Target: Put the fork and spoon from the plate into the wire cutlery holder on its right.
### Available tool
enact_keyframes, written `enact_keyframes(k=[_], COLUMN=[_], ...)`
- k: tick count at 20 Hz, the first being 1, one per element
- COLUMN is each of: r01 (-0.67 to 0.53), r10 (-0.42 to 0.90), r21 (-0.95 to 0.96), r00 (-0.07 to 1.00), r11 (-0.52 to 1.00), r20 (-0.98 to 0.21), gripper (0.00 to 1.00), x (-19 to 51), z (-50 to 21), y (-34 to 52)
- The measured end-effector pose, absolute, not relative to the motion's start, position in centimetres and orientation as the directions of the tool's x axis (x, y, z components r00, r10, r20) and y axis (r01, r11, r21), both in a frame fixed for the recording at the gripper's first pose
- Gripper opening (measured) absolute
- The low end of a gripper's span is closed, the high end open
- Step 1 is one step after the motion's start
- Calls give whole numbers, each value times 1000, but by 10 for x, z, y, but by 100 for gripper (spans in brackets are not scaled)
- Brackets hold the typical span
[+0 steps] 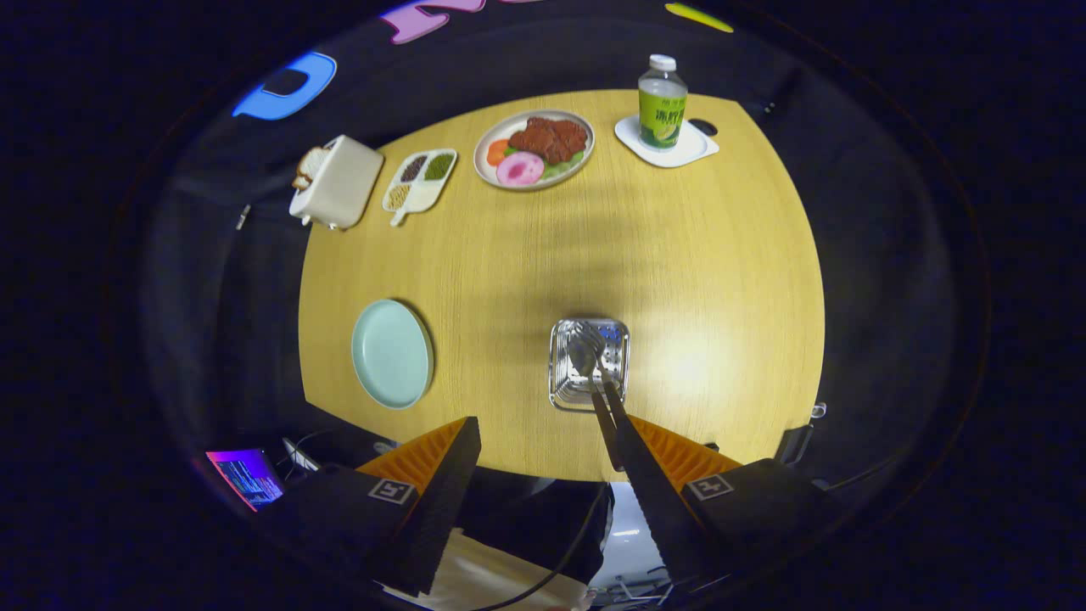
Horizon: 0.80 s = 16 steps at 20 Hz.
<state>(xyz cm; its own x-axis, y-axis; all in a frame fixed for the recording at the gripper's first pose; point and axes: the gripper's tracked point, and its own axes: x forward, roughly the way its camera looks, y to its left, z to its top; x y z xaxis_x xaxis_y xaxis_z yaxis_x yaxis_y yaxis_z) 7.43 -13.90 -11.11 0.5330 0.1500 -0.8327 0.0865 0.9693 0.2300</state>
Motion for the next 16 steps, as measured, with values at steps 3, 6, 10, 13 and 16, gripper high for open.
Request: enact_keyframes(k=[3, 6, 10, 13, 16], r01=[90, 97, 99, 91, 108], r10=[134, 92, -35, -62, -101], r21=[263, 282, 151, 125, 69], r00=[681, 803, 924, 973, 990], r11=[961, 955, 984, 988, 992], r20=[-720, -588, -380, -222, -99], gripper=[99, 99, 99, 99, 99], x=[71, 64, 37, 17, -5], z=[-67, -31, 17, 55, 80], y=[-138, -136, -144, -133, -126])
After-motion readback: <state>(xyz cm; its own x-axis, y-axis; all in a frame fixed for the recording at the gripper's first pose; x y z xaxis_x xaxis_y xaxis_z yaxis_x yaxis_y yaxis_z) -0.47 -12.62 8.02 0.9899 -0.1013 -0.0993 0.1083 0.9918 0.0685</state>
